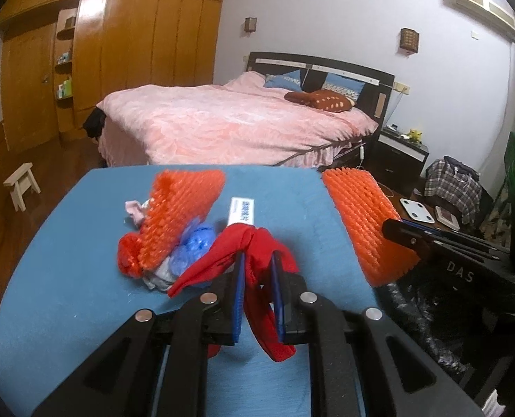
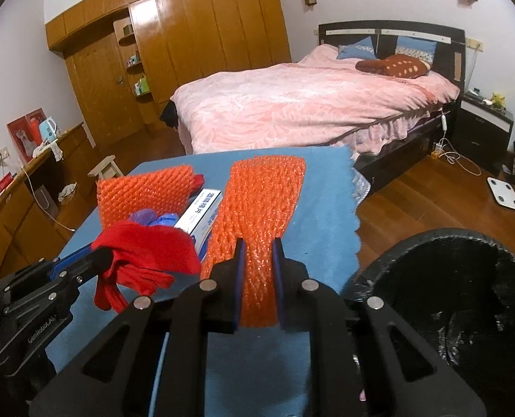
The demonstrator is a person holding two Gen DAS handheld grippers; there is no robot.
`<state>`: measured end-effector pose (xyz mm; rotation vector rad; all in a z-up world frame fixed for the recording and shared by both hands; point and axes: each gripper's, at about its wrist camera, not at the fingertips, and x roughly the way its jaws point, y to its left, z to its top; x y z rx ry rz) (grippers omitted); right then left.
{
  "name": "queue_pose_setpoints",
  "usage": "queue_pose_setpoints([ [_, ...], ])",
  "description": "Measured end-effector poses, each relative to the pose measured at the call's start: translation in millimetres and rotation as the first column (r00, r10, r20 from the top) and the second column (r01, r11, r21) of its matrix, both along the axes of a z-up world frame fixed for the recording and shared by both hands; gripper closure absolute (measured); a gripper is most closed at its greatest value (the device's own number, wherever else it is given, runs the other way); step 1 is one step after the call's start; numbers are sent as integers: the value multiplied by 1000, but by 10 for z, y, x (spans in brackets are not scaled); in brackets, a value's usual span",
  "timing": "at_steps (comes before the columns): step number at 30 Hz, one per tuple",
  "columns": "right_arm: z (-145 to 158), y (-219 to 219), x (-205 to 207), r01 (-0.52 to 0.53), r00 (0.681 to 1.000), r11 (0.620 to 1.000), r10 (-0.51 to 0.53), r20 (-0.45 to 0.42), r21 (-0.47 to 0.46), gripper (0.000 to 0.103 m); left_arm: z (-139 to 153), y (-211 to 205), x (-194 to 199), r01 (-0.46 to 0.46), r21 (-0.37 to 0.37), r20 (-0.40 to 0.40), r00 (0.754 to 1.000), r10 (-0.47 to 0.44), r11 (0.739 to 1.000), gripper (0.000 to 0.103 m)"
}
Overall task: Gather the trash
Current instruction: 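Carry the glove and foam net over the bin and release both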
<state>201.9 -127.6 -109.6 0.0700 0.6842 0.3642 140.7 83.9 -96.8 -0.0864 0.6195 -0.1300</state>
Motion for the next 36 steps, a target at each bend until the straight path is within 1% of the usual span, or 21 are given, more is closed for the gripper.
queue_pose_setpoints([
  [8, 140, -314, -162, 44, 999, 999, -44, 29, 4, 89, 152, -251, -28, 54, -14, 25, 998, -54, 998, 89],
  [17, 249, -768, -314, 124, 991, 992, -124, 53, 2, 89, 286, -675, -24, 141, -26, 48, 989, -139, 990, 89],
  [27, 271, -1366, -481, 243, 969, 970, -241, 63, -18, 89, 375, -1220, -26, 256, -41, 66, 965, -253, 966, 89],
  [36, 238, -1817, -653, 335, 941, 941, -331, 72, -50, 89, 392, -1705, 20, 346, -63, 69, 937, -342, 936, 89],
])
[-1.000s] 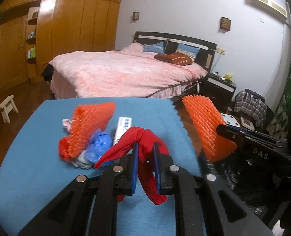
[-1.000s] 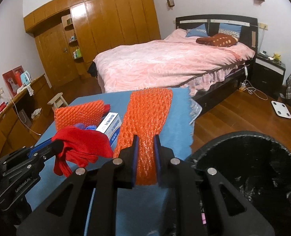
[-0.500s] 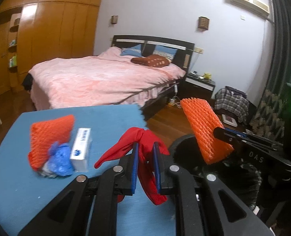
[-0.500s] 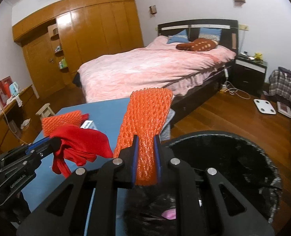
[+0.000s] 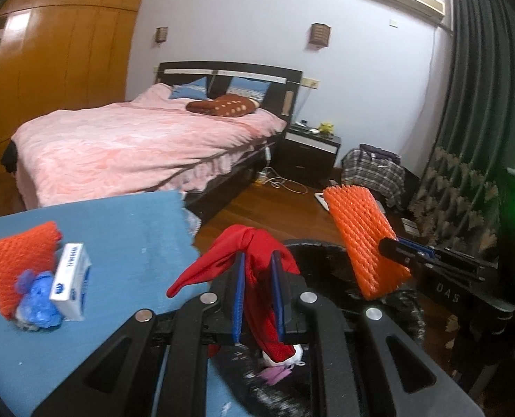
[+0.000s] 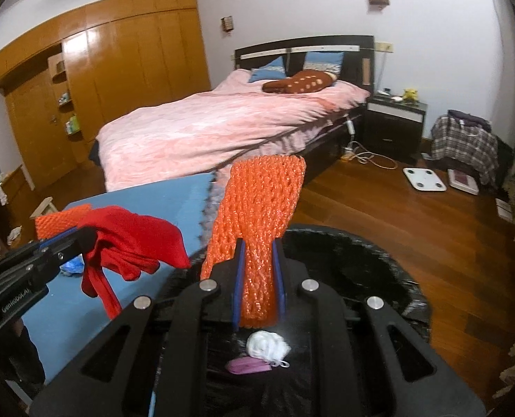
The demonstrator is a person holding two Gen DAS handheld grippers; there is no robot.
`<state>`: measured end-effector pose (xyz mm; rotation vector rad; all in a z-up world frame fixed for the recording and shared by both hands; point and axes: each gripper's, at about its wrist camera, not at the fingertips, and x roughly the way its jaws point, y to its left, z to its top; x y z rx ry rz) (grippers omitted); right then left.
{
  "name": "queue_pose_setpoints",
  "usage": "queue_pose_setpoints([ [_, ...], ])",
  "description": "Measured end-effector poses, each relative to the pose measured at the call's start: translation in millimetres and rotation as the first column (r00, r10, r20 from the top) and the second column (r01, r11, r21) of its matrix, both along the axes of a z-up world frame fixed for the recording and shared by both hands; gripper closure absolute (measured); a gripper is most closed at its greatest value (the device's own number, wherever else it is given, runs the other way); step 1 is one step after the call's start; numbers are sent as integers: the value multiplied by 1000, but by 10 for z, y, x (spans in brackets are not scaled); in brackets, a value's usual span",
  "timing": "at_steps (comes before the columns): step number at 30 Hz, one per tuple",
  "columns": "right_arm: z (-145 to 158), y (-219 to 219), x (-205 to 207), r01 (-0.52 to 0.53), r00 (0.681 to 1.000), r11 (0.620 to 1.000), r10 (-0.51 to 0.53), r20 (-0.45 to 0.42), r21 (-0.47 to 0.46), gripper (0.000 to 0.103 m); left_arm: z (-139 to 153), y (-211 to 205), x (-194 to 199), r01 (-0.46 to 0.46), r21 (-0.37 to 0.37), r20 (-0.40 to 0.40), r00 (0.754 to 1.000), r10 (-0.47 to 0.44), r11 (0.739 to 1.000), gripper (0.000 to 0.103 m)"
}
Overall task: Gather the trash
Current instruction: 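Carry the glove and foam net over the bin and release both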
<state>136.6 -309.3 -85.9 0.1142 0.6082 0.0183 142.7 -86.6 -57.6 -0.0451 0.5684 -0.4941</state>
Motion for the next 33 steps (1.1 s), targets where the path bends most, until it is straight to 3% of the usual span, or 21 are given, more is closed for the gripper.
queue_pose_setpoints([
  [17, -225, -511, -175, 118, 992, 993, -119, -34, -16, 86, -128, -596, 128, 110, 14, -28, 994, -109, 994, 88],
  [21, -289, -566, -186, 135, 990, 991, -135, -47, -17, 86, -185, -664, 166, 130, 7, -60, 990, -130, 991, 79],
  [27, -332, -607, -207, 161, 985, 987, -162, -58, -16, 62, -209, -565, 171, 113, 15, -63, 992, -112, 993, 56],
  [30, -324, -589, -224, 169, 984, 985, -170, -48, -23, 40, -189, -477, 159, 87, 27, -49, 995, -86, 996, 46],
  [32, -308, -573, -229, 175, 984, 984, -176, -38, -26, 20, -171, -406, 150, 57, 40, -33, 998, -56, 998, 26],
  [33, -296, -560, -238, 175, 984, 984, -175, -29, -23, 11, -161, -352, 143, 37, 44, -22, 999, -36, 998, 21],
])
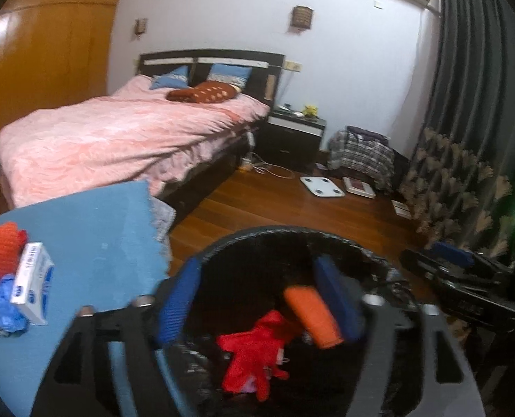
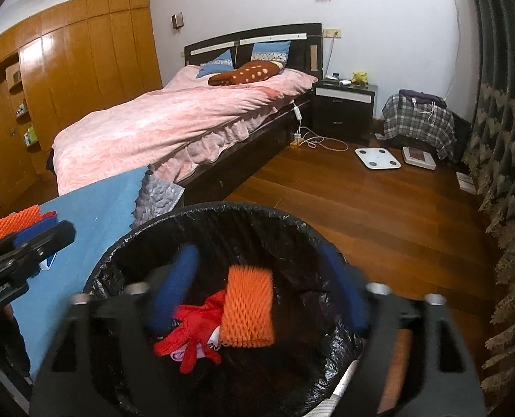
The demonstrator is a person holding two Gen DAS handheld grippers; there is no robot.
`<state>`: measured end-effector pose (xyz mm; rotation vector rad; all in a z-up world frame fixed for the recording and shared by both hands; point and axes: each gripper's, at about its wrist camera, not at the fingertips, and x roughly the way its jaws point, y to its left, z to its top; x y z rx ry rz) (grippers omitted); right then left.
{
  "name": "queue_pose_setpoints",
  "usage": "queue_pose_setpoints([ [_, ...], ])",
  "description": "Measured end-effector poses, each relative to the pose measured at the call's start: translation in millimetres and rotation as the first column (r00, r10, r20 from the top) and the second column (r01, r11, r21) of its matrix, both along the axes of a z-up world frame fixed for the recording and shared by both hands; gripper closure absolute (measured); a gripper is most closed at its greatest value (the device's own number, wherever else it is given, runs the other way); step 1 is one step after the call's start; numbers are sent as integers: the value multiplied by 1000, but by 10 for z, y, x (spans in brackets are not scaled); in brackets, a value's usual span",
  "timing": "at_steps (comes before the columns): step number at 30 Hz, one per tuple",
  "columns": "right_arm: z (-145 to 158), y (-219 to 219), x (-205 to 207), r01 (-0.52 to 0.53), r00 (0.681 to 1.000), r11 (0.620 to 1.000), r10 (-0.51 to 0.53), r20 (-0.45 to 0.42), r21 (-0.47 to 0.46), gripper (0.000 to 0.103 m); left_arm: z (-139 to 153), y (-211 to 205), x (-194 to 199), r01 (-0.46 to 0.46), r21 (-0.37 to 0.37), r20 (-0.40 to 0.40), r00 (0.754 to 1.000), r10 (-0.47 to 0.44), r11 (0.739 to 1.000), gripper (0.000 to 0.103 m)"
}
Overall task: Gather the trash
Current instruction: 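Carry the glove and foam net over the bin and release both, then move the right tool to the white tissue box and grasp it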
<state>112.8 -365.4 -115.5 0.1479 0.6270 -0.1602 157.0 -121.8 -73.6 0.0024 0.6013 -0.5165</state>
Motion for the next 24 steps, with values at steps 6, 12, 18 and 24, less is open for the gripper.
queue_pose_setpoints([
  [6, 81, 145, 1, -44, 998, 999, 44, 41, -4, 7, 50, 306, -1, -71, 11, 27, 997, 71, 997, 10],
  [12, 131, 409, 109, -98, 994, 995, 98, 42, -6, 7, 86, 685, -35, -152, 29, 44, 988, 151, 988, 8],
  [18, 158, 739, 249, -160, 986, 987, 160, 38, -5, 7, 61, 1060, -89, -246, 45, 56, 968, 243, 968, 7],
  [24, 164, 1111, 413, -226, 973, 974, 225, 39, 3, 7, 4, 1394, -118, -322, 65, 60, 946, 318, 944, 7],
])
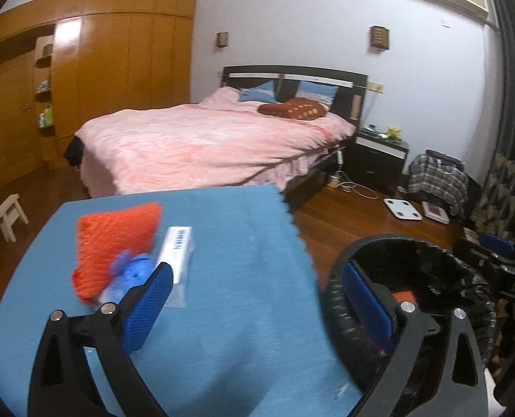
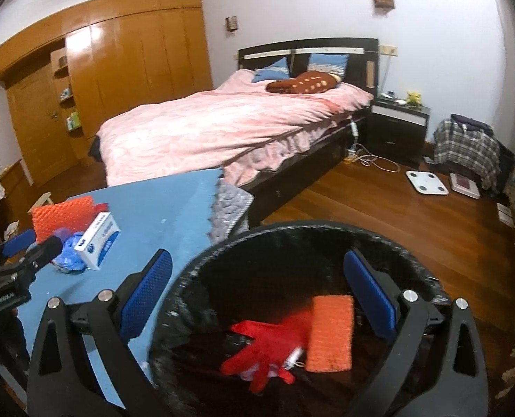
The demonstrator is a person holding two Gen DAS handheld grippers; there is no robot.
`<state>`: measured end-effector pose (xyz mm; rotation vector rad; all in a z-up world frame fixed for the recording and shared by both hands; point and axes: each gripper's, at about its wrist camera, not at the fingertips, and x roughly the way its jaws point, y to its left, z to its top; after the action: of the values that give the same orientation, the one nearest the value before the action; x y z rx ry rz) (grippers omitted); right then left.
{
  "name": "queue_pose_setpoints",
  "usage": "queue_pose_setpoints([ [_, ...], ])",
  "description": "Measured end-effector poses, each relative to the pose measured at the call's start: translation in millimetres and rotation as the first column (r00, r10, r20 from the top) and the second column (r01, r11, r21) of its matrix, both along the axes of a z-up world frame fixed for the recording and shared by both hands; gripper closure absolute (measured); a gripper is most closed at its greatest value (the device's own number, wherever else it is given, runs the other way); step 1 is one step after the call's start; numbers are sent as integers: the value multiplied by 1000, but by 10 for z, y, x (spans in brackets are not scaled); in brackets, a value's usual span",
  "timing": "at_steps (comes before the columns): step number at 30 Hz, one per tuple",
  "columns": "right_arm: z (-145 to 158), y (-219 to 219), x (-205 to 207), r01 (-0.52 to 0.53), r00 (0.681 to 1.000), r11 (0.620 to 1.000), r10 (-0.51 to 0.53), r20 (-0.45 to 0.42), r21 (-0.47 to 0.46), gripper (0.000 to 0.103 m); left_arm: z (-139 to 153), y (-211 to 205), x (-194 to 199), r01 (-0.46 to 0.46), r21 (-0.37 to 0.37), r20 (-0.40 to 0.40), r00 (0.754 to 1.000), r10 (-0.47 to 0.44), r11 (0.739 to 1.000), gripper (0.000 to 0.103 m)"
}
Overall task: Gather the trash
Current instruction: 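Move the right tool to the white tissue box and grasp it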
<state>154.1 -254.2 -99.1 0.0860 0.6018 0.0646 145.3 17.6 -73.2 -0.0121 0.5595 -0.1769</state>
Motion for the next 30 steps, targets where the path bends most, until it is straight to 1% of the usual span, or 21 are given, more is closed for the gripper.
queue_pose_setpoints([
  [9, -65, 605, 266, -101, 995, 995, 101, -14, 5, 7, -79, 627, -14, -129, 13, -2, 992, 129, 992, 7],
  [17, -192, 1144, 509, -176, 984, 984, 176, -34, 2, 7, -226, 1160, -3, -236, 30, -13, 972, 236, 971, 7],
  [26, -360, 1614, 759, -223, 973, 975, 223, -51, 2, 7, -451, 1590, 57, -288, 33, -47, 956, 290, 957, 8],
  [30, -462, 1825, 842, -243, 968, 970, 243, -63, 8, 7, -529, 1685, 74, -295, 35, -52, 954, 297, 955, 8],
])
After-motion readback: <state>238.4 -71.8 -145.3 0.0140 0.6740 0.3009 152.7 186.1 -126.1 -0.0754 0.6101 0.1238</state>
